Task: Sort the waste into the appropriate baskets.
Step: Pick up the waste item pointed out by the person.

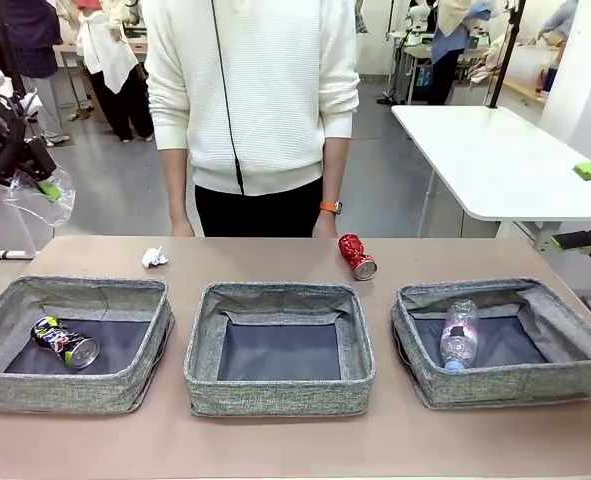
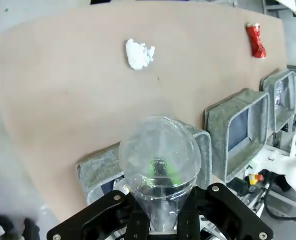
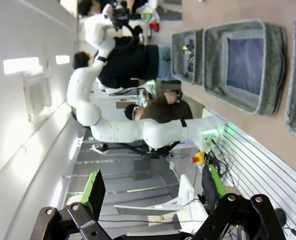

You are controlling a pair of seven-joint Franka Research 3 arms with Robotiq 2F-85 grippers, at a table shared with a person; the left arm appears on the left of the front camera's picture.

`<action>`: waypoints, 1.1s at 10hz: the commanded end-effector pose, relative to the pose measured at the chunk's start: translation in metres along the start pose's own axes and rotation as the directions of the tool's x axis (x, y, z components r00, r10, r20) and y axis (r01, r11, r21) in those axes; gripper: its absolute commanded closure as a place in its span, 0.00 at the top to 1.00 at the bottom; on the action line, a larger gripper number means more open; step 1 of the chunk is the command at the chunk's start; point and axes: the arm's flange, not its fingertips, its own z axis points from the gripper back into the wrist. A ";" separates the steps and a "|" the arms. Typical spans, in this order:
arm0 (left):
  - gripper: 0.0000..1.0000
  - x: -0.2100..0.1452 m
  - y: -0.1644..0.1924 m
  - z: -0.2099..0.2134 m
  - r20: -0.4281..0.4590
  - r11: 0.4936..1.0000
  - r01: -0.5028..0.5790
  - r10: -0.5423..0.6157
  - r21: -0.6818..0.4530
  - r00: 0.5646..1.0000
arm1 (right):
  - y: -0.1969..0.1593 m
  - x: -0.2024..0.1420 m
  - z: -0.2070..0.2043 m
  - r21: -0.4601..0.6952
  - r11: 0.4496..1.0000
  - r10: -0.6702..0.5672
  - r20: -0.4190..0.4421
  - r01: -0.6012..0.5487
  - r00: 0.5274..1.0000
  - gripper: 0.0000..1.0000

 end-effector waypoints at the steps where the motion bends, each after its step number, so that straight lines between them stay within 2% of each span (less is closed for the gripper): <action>1: 0.00 -0.001 -0.005 0.007 0.042 1.000 -0.002 0.000 0.027 0.999 | 0.003 0.001 0.001 0.015 1.000 0.018 -0.001 -0.018 1.000 1.00; 2: 0.00 -0.001 -0.005 0.007 0.042 1.000 -0.002 0.000 0.027 0.999 | 0.003 0.001 0.001 0.015 1.000 0.018 -0.001 -0.018 1.000 1.00; 3: 0.05 0.001 0.000 0.004 0.018 1.000 0.002 -0.002 0.011 1.000 | 0.003 0.001 0.001 0.015 1.000 0.018 -0.001 -0.018 1.000 1.00; 4: 0.05 0.001 -0.018 0.002 0.016 1.000 -0.018 0.018 -0.011 1.000 | 0.003 0.001 0.001 0.015 1.000 0.018 -0.001 -0.018 1.000 1.00; 5: 0.05 0.003 -0.051 0.008 -0.001 0.997 -0.028 0.028 0.065 1.000 | 0.003 0.001 0.001 0.015 1.000 0.018 -0.001 -0.018 1.000 1.00; 6: 0.05 0.005 -0.094 0.012 0.021 0.985 -0.034 0.031 0.167 0.999 | 0.003 0.001 0.001 0.015 1.000 0.018 -0.001 -0.018 1.000 1.00; 7: 0.05 0.004 -0.134 0.008 0.012 0.977 -0.001 -0.002 0.212 1.000 | 0.003 0.001 0.001 0.015 1.000 0.018 -0.001 -0.018 1.000 1.00; 8: 0.05 0.001 -0.172 -0.001 -0.039 0.980 0.017 -0.009 0.200 0.999 | 0.003 0.001 0.001 0.015 1.000 0.018 -0.001 -0.018 1.000 1.00; 9: 0.05 0.001 -0.201 -0.012 -0.121 0.980 -0.032 0.057 0.194 0.991 | 0.003 0.001 0.001 0.015 1.000 0.018 -0.001 -0.018 1.000 1.00; 11: 0.05 0.005 -0.271 -0.036 -0.201 0.980 0.034 0.006 0.195 0.980 | 0.003 0.001 0.001 0.015 1.000 0.018 -0.001 -0.018 1.000 1.00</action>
